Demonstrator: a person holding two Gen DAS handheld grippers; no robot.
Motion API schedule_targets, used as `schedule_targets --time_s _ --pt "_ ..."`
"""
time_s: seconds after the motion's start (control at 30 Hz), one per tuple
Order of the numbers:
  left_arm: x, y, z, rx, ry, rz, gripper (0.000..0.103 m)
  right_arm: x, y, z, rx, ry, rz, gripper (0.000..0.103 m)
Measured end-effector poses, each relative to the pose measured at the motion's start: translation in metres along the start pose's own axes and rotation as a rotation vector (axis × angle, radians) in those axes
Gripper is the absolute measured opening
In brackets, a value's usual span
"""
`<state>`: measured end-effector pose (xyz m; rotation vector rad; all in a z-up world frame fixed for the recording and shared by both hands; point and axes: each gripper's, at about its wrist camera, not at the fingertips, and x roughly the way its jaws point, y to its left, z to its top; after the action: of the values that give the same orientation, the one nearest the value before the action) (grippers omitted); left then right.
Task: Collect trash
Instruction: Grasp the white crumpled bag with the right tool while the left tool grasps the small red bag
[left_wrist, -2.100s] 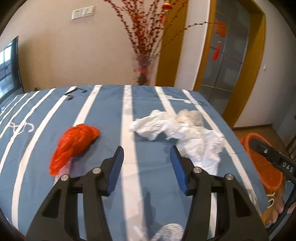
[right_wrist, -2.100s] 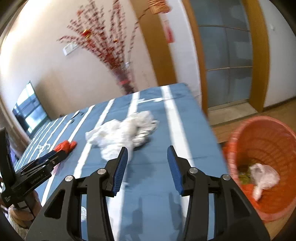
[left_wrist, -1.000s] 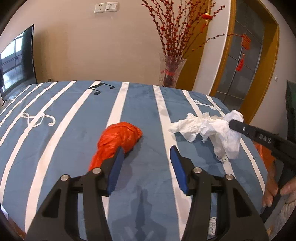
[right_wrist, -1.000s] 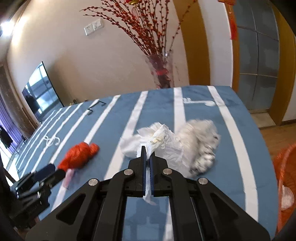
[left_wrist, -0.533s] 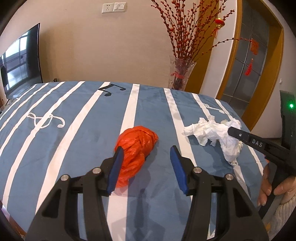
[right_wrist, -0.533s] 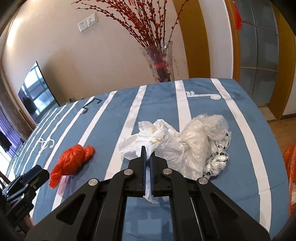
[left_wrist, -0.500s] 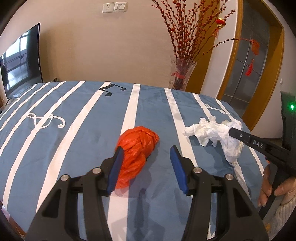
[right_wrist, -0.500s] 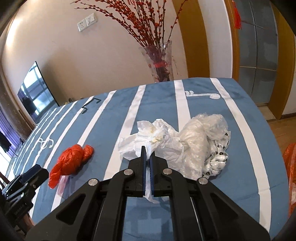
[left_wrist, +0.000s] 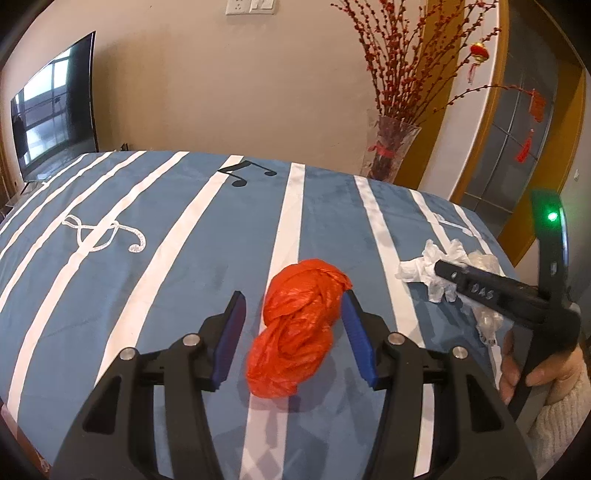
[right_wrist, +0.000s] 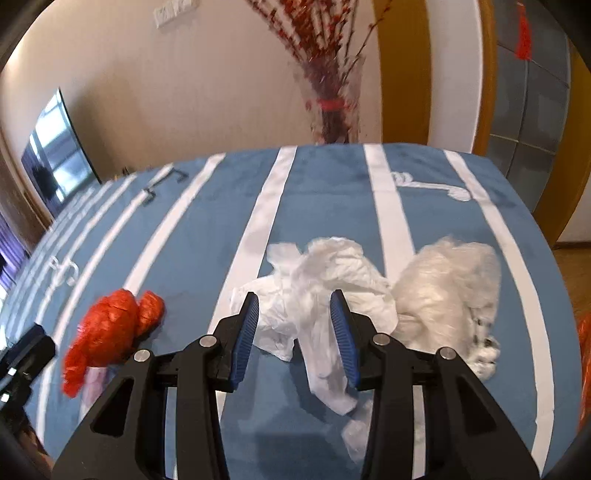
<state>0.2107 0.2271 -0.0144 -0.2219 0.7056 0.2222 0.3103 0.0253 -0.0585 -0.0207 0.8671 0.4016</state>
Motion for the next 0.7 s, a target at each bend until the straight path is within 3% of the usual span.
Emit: schedule_targets --time_s 0.03,0.1,0.13,0.2,0.4,0.7 --pt "0.001 0.001 0.0 -0.003 0.004 0.001 0.053 0.005 0.001 -0.002 -0.005 0.016 -0.003 0.04" --pt "0.006 0.004 0.0 -0.011 0.015 0.003 0.053 0.01 0.0 -0.004 -0.008 0.031 -0.022 0.018" --pt "0.007 0.004 0.001 -0.015 0.019 0.004 0.054 0.01 -0.002 -0.005 -0.005 0.026 -0.011 0.018" --pt "0.011 0.005 0.0 -0.021 0.033 0.004 0.054 0.002 -0.009 -0.004 0.023 0.014 0.024 0.005" --pt "0.026 0.006 0.0 -0.025 0.069 0.007 0.058 -0.058 -0.035 0.0 0.112 -0.123 0.134 0.004" --pt "0.052 -0.003 -0.004 -0.027 0.155 -0.006 0.059 -0.134 -0.078 -0.013 0.155 -0.269 0.088 0.004"
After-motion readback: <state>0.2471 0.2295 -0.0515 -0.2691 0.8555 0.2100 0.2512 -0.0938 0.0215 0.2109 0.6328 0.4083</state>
